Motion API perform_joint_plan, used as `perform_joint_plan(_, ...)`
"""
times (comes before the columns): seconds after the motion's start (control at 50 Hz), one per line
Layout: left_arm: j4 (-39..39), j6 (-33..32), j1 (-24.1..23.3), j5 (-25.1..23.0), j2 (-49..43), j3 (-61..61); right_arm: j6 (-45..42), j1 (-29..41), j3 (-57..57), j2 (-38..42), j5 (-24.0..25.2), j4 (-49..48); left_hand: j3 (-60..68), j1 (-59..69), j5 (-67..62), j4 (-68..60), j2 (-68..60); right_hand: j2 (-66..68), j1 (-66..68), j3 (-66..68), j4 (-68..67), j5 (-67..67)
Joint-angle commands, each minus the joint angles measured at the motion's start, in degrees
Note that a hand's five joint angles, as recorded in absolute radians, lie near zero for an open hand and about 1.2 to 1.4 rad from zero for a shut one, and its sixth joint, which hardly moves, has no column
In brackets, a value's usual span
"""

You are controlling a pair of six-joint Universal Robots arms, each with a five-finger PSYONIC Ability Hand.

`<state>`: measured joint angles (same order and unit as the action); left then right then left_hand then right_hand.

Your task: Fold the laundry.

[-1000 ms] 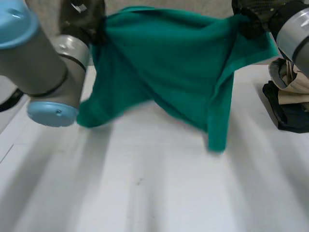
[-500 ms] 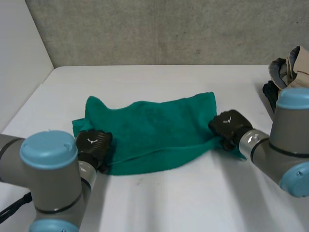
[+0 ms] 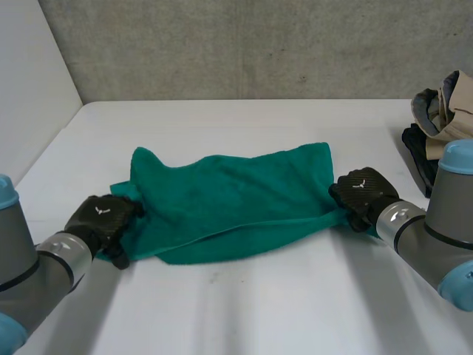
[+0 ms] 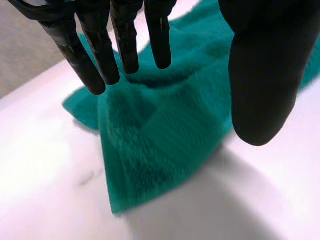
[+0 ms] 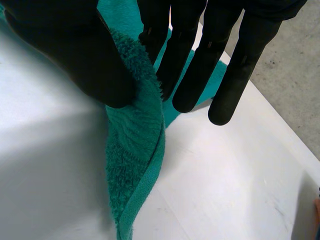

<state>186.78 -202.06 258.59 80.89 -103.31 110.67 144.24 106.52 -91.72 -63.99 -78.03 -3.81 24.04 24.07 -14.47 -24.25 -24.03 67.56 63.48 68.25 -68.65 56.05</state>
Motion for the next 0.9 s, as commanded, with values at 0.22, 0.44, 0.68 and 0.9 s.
perform_joint_plan(0.22,8.3,-3.2,2.2,-2.1,-8.9,-2.7,0.1,0.3,-0.1,0.3,-0.5,0.1,32.2,32.1,-31.7,-32.0,-32.2,12.4,16.5,11.7,-11.3,14.0)
perform_joint_plan(0.44,5.1,-2.1,0.3,-0.5,3.9,-2.8,-2.6,-1.9,2.1,-7.2,-1.3,9.5,56.0,55.9,-55.5,-55.7,-56.0,12.4,16.5,11.7,-11.3,14.0)
perform_joint_plan(0.68,-13.7,7.9,0.1,-2.2,24.7,-18.7,-2.8,-5.3,16.8,-24.8,-2.7,27.3,56.0,55.9,-55.5,-55.7,-56.0,12.4,16.5,11.7,-11.3,14.0)
perform_joint_plan(0.9,-21.5,4.0,-1.0,4.3,0.3,-33.8,-2.3,-2.9,25.4,-9.6,-2.2,32.6,56.0,55.9,-55.5,-55.7,-56.0,12.4,16.5,11.7,-11.3,14.0)
